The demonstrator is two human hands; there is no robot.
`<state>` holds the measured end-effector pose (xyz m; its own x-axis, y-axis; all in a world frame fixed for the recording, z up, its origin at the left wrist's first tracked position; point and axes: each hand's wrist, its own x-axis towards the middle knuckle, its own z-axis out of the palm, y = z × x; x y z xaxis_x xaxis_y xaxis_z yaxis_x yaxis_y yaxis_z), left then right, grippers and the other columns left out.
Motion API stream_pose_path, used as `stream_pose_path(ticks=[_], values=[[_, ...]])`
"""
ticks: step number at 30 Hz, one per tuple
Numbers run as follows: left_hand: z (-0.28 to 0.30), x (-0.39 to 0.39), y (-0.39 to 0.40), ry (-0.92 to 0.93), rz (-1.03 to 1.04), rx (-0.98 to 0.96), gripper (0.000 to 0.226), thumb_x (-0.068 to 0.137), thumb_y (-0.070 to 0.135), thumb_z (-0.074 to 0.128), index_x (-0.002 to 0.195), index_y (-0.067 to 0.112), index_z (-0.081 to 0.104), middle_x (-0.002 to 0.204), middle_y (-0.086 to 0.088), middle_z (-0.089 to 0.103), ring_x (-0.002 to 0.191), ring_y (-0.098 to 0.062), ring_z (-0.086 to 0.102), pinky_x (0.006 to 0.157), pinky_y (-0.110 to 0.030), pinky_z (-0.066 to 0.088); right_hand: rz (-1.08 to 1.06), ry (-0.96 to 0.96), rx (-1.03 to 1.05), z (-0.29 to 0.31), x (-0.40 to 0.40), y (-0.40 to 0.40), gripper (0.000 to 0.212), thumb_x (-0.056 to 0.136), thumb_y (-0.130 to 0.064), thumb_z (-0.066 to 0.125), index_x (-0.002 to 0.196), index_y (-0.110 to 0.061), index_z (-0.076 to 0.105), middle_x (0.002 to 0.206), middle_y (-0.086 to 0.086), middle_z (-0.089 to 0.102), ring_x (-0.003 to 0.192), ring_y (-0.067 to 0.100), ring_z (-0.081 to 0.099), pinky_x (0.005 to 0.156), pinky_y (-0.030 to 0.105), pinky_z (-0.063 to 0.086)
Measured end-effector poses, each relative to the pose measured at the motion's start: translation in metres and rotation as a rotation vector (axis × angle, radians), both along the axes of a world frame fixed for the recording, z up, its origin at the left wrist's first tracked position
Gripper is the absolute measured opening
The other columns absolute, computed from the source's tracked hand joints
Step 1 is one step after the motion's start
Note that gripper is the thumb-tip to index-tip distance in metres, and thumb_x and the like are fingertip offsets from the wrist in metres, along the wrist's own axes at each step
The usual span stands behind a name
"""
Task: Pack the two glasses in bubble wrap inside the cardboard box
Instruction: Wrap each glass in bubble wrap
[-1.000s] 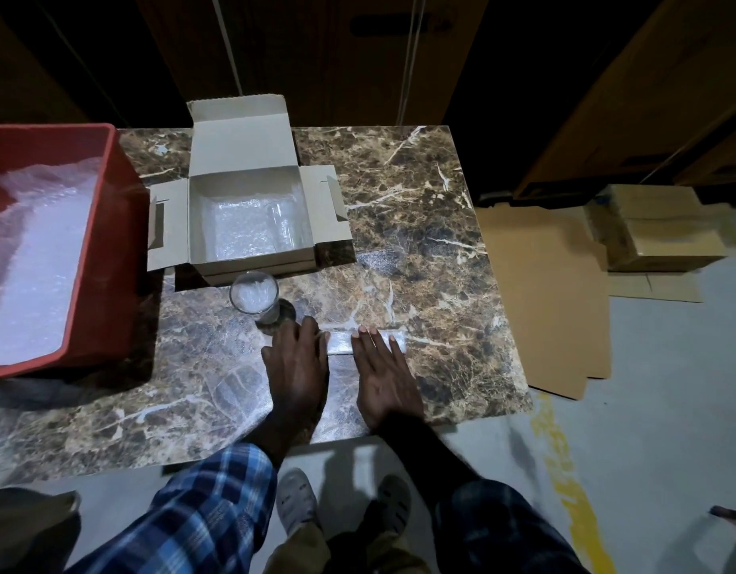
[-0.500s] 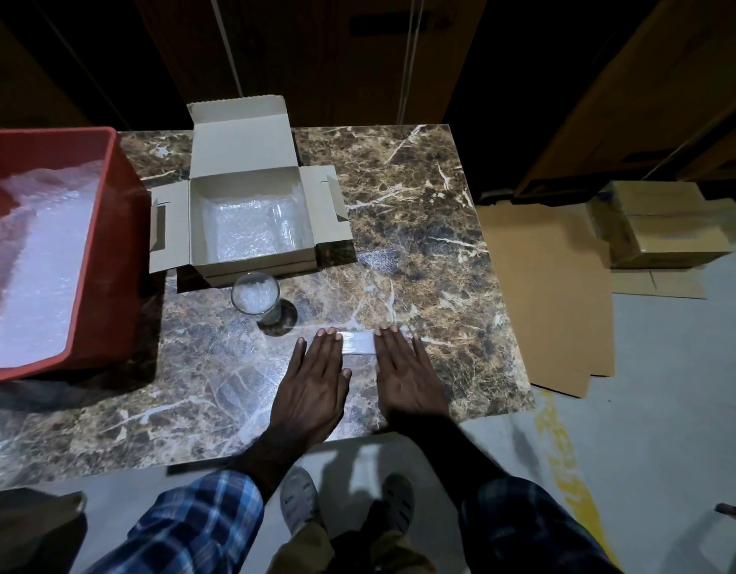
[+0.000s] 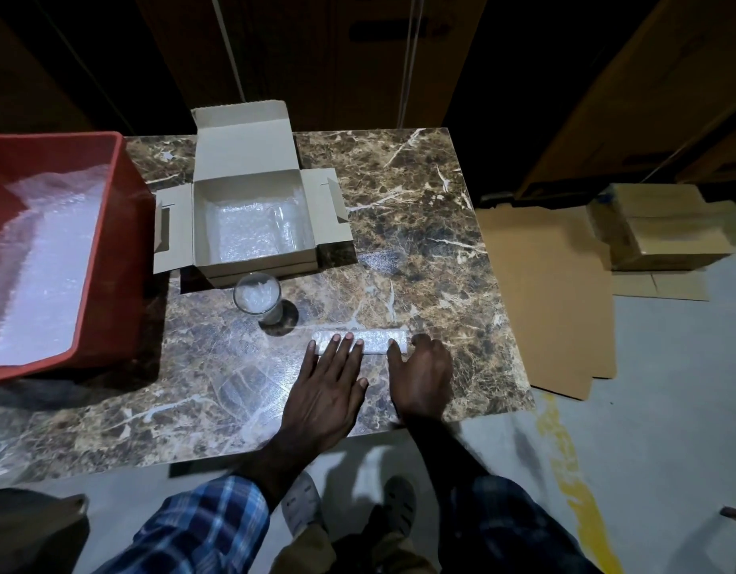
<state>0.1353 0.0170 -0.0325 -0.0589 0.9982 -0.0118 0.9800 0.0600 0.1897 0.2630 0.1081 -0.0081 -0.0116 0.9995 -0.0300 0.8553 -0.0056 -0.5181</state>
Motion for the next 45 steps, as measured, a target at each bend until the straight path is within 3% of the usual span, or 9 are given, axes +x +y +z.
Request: stream_pose_path(ticks=[5, 10, 13, 17, 23, 28, 33, 40, 45], values=[[-0.001, 0.002, 0.001, -0.026, 0.010, -0.029, 0.057, 0.105, 0.047, 0.027, 0.156, 0.020, 0.033, 0.162, -0.011, 0.030, 0.152, -0.027, 0.022, 0.123, -0.052, 0.008, -0.133, 0.067, -0.175, 0.002, -0.005, 0.007, 0.043, 0.086, -0.042, 0.068, 0.102, -0.002, 0.065, 0.101, 0.017, 0.066, 0.095, 0.035, 0.062, 0.081, 0.042, 0.052], [0.001, 0.004, 0.000, -0.019, 0.029, -0.058, 0.060, 0.106, 0.050, 0.020, 0.157, 0.020, 0.030, 0.163, -0.009, 0.027, 0.153, -0.026, 0.019, 0.123, -0.054, 0.005, -0.188, 0.130, -0.282, -0.002, -0.009, 0.018, 0.025, 0.084, -0.026, 0.066, 0.088, -0.002, 0.068, 0.091, 0.017, 0.070, 0.085, 0.034, 0.065, 0.072, 0.034, 0.049], [0.000, 0.003, -0.001, -0.026, 0.057, -0.055, 0.065, 0.105, 0.052, 0.020, 0.157, 0.014, 0.029, 0.163, -0.012, 0.026, 0.152, -0.027, 0.020, 0.123, -0.054, 0.006, -0.267, 0.264, -0.298, 0.003, -0.013, 0.017, 0.010, 0.083, -0.020, 0.066, 0.081, -0.012, 0.062, 0.084, 0.013, 0.069, 0.082, 0.033, 0.065, 0.072, 0.033, 0.048], [-0.002, -0.001, -0.006, -0.038, 0.082, -0.046, 0.065, 0.104, 0.054, 0.019, 0.157, 0.018, 0.029, 0.163, -0.014, 0.025, 0.152, -0.029, 0.020, 0.122, -0.056, 0.011, -0.314, 0.398, -0.300, 0.011, -0.018, 0.011, 0.009, 0.085, -0.018, 0.063, 0.084, -0.015, 0.054, 0.071, 0.001, 0.062, 0.076, 0.032, 0.062, 0.072, 0.036, 0.048], [-0.003, 0.000, -0.006, -0.075, 0.120, -0.063, 0.066, 0.104, 0.052, 0.017, 0.158, 0.016, 0.024, 0.165, -0.009, 0.022, 0.154, -0.024, 0.016, 0.120, -0.057, 0.008, -0.213, 0.576, -0.215, 0.003, -0.032, -0.010, 0.043, 0.076, -0.028, 0.069, 0.107, -0.041, 0.043, 0.098, 0.001, 0.070, 0.085, 0.021, 0.069, 0.083, 0.039, 0.054], [-0.002, -0.005, -0.006, -0.050, 0.071, -0.081, 0.063, 0.099, 0.044, 0.027, 0.155, 0.015, 0.034, 0.163, -0.013, 0.028, 0.152, -0.028, 0.022, 0.117, -0.062, 0.008, -0.079, 0.450, -0.113, -0.011, -0.042, -0.024, 0.038, 0.082, -0.042, 0.067, 0.112, -0.019, 0.062, 0.084, 0.004, 0.075, 0.080, 0.030, 0.071, 0.074, 0.043, 0.057], [0.001, -0.010, -0.006, -0.067, 0.045, -0.070, 0.065, 0.098, 0.040, 0.026, 0.156, 0.012, 0.030, 0.163, -0.011, 0.027, 0.152, -0.026, 0.020, 0.117, -0.062, 0.003, -0.068, 0.347, -0.086, -0.018, -0.051, -0.018, 0.049, 0.087, -0.026, 0.069, 0.128, -0.008, 0.051, 0.095, 0.018, 0.070, 0.085, 0.037, 0.068, 0.074, 0.046, 0.054], [0.003, -0.030, -0.015, -0.110, 0.092, 0.022, 0.055, 0.102, 0.032, 0.028, 0.150, 0.007, 0.042, 0.160, -0.011, 0.034, 0.151, -0.028, 0.025, 0.122, -0.055, 0.004, 0.103, 0.256, 0.106, -0.007, -0.057, -0.023, 0.020, 0.079, 0.002, 0.065, 0.094, -0.006, 0.054, 0.086, 0.011, 0.059, 0.077, 0.034, 0.056, 0.065, 0.037, 0.043], [-0.001, -0.045, -0.021, -0.133, 0.078, 0.017, 0.053, 0.102, 0.032, 0.030, 0.150, 0.013, 0.043, 0.160, -0.006, 0.035, 0.151, -0.029, 0.023, 0.121, -0.056, 0.007, 0.329, 0.144, 0.244, -0.016, -0.056, -0.028, 0.017, 0.082, 0.003, 0.066, 0.095, -0.005, 0.060, 0.096, 0.012, 0.055, 0.088, 0.031, 0.051, 0.081, 0.042, 0.047]])
